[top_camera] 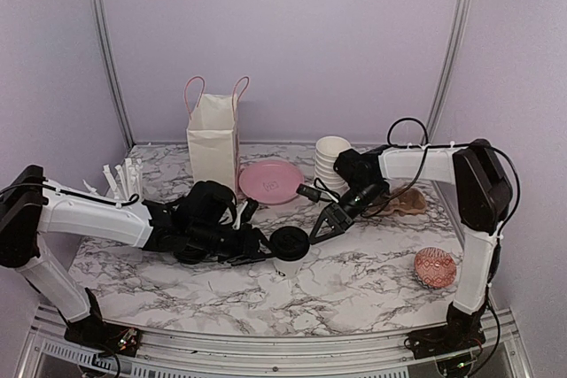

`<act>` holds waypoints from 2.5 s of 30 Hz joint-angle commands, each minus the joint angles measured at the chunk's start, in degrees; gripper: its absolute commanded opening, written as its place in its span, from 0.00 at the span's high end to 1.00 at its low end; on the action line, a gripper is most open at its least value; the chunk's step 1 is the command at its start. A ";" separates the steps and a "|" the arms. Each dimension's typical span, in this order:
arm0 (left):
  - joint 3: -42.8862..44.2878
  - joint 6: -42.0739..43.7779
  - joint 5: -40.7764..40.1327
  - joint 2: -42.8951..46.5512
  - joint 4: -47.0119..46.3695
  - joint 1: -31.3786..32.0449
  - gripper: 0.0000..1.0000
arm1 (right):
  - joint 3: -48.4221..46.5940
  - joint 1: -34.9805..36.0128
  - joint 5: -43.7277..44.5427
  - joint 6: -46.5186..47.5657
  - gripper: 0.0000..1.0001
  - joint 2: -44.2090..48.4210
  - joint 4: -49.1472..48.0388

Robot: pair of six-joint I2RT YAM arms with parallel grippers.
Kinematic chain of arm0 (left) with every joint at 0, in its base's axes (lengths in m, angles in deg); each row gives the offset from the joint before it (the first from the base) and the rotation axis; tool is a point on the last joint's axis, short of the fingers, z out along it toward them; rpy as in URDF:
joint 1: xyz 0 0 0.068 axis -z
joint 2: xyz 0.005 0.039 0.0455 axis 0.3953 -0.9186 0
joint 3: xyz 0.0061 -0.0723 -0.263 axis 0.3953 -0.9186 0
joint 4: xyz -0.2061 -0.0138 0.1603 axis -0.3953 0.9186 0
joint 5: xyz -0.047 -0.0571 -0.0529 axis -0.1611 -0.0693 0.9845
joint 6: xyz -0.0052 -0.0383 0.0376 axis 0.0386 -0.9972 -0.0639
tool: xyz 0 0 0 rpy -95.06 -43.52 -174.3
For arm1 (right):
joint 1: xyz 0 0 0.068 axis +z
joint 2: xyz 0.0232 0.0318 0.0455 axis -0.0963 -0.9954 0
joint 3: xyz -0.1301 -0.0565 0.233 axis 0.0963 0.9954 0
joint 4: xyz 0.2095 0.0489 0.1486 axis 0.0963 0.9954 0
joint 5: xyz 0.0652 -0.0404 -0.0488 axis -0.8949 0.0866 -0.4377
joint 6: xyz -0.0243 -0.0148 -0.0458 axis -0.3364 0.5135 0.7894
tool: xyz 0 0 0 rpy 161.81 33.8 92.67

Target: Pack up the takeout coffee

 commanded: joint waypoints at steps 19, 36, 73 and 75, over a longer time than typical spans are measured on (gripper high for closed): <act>4.73 8.51 -3.75 1.82 13.27 -0.60 0.54 | -4.49 1.76 9.15 2.14 0.47 5.86 2.71; 36.65 42.15 -29.47 5.46 33.25 -7.55 0.33 | -3.92 13.41 27.14 21.97 0.05 17.77 -6.17; 16.35 35.38 -13.79 12.32 13.31 -18.57 0.33 | -12.92 17.58 32.87 18.65 0.17 3.52 -1.05; 16.27 35.48 -13.67 12.19 13.39 -18.57 0.34 | -12.77 17.58 33.27 18.23 0.21 3.71 -1.08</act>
